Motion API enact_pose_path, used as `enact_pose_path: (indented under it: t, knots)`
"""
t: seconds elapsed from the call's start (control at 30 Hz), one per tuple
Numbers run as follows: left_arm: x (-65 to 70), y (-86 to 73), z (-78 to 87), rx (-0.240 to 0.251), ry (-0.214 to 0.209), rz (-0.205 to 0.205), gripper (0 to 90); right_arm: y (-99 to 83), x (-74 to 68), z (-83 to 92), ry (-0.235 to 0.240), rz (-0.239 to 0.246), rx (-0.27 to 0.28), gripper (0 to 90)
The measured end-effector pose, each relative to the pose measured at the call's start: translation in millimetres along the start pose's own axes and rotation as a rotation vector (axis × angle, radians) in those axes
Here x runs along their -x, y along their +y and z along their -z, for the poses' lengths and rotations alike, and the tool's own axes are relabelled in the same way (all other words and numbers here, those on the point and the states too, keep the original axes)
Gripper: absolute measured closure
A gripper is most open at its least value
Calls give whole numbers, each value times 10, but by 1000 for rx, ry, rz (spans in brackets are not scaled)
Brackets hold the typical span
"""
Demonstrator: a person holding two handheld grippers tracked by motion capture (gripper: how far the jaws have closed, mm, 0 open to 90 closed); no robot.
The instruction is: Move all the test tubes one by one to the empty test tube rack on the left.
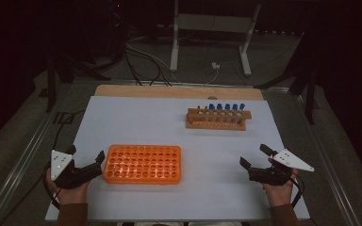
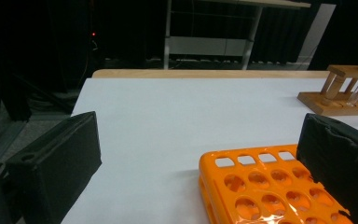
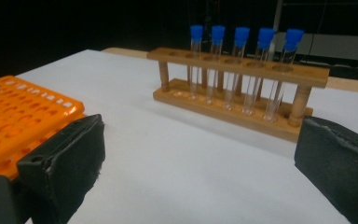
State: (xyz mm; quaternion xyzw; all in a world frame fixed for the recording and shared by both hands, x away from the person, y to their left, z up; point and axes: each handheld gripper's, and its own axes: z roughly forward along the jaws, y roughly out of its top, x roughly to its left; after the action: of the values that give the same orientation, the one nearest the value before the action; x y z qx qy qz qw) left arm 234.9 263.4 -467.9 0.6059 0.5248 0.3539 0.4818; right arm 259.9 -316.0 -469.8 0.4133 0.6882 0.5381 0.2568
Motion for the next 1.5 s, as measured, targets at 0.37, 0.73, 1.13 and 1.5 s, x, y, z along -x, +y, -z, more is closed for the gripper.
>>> enact_pose_path:
  t: [0.37,0.73,1.13,1.5]
  knots:
    - [-11,-23,-15,-6,17,17,7,183,23,-102,4,-6,-9,20]
    - [-16,-40,-28,-14,28,26,8,370,84,-249,-2,9,-6,22]
    - [-28,-53,-38,-26,31,32,8,572,235,-377,-9,-20,9,22]
    - [-35,-55,-36,-27,41,35,8,727,410,-504,-45,-26,1,50]
